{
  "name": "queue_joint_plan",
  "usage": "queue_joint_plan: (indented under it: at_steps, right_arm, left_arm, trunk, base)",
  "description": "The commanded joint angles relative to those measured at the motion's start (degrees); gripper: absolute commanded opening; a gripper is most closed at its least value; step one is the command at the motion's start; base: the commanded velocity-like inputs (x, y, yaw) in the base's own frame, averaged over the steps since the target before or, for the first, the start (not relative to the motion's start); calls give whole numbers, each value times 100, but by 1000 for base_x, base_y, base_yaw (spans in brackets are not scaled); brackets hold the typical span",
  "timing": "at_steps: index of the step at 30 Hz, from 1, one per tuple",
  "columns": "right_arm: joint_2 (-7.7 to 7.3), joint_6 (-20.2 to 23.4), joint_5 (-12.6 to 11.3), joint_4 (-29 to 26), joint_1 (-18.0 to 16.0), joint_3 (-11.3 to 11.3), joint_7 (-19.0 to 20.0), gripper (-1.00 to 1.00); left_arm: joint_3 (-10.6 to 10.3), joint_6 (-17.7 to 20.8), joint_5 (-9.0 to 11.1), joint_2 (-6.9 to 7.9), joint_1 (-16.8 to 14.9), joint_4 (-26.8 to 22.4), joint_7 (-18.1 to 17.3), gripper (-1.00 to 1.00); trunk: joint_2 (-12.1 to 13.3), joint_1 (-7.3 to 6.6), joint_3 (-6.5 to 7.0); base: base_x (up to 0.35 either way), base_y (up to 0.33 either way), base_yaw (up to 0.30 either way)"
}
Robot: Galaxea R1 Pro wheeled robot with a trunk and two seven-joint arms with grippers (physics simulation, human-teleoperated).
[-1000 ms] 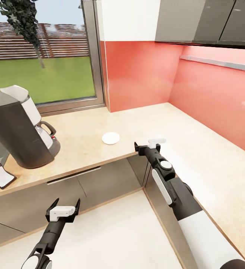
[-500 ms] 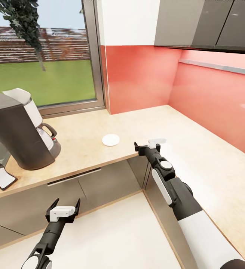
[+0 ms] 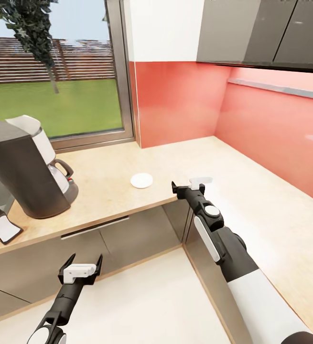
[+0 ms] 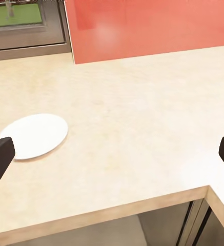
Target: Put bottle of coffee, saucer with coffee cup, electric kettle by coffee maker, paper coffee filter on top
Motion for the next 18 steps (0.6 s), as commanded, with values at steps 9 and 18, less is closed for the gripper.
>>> queue_joint_plan:
  at_steps: [9,18]
  right_arm:
    - [-2,21,-60,-5,-5,13,-51,100]
    - [-2,29,-57,-6,-6,13,-51,100]
  left_arm:
    - [-29,-7,67,0,-48,0,1,100]
    - [235,1137,113,12,-952,-85,-548,100]
  trunk:
    - [-10,3,70]
    - [-10,3,151]
  base:
    - [0,0,0]
    - [0,0,0]
